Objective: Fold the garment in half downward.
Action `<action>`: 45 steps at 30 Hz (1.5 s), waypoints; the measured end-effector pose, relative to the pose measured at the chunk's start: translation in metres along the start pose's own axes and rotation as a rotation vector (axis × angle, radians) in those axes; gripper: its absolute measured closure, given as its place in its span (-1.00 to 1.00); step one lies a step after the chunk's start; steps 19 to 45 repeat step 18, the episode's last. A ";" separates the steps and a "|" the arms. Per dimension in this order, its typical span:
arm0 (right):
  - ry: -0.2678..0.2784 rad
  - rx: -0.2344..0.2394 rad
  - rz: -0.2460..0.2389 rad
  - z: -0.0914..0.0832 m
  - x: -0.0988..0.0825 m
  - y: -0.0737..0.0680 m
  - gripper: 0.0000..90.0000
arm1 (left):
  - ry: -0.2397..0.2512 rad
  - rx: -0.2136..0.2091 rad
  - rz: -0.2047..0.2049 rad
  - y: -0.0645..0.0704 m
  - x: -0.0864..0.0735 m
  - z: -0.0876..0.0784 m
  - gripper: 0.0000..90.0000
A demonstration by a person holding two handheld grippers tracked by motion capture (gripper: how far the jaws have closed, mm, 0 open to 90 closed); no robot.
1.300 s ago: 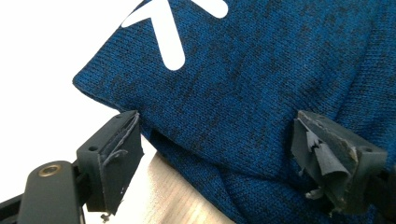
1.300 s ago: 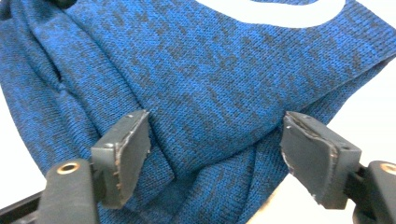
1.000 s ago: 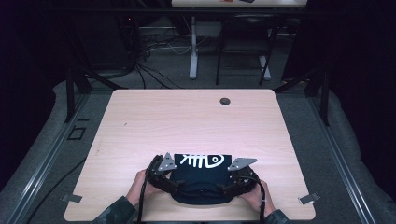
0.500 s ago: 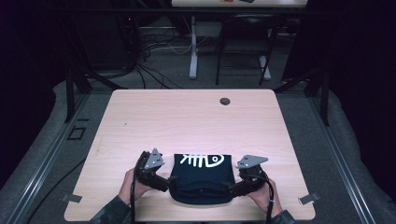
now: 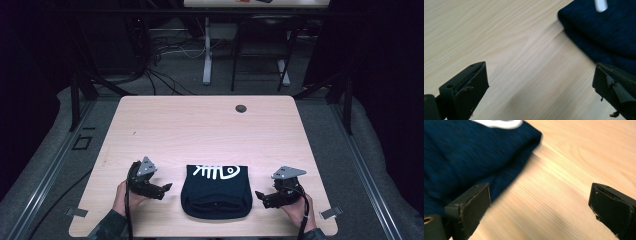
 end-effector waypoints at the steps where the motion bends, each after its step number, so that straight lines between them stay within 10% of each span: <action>1: -0.005 -0.006 0.006 0.001 -0.003 0.003 -0.92 | -0.008 0.005 -0.005 -0.003 -0.003 0.001 -0.99; 13: -0.071 -0.043 0.046 0.012 -0.030 0.026 -0.94 | -0.088 -0.004 -0.060 -0.015 -0.021 0.014 -1.00; 45: -0.052 -0.052 0.045 0.014 -0.031 0.028 -0.96 | -0.072 -0.001 -0.074 -0.017 -0.022 0.015 -1.00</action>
Point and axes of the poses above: each handheld gripper's, and its own axes: z roughly forward along the jaws, x roughly out of its top, y roughly to its right, the point moved 5 cm from there along z, roughly forward along the jaws, and after that the axes turned 13 degrees about y, right-handed, at the moved point
